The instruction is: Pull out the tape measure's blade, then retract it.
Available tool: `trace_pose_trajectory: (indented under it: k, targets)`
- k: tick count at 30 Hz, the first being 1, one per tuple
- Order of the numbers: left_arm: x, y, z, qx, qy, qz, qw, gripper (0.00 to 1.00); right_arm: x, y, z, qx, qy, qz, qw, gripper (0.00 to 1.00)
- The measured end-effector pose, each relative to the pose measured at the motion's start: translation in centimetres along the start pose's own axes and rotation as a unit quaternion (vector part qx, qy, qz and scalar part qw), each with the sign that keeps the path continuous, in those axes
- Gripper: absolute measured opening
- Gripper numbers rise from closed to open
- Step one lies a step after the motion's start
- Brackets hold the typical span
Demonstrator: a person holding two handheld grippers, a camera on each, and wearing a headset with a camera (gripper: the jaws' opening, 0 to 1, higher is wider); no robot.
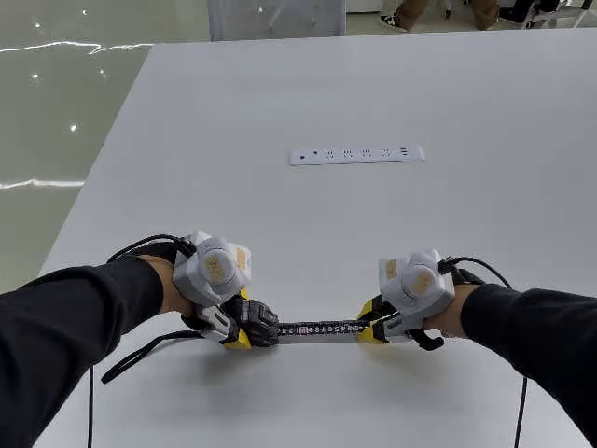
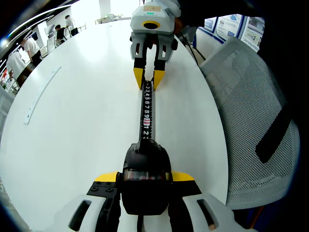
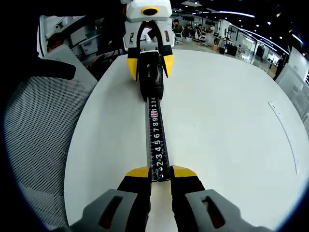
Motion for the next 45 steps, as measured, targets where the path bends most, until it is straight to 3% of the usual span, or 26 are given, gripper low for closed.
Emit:
trace_pose_trajectory:
  k: [45]
  targets:
    - [0.1,0.0,0.0,0.003,0.0,-0.001,1.0,0.34,-3.6,-3.6,-0.3,-0.011,0.012,0.018,0.9997,0.11]
Point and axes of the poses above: the centre of the closed fingertips' face, and the gripper's own axes: y roughly forward along the fingers, z roughly to its left, x roughly out of its top, the point moved 8 cm from there along -y, roughly backward along the fingers, and after that the axes turned 7 degrees about -z, right-handed, at the moved point
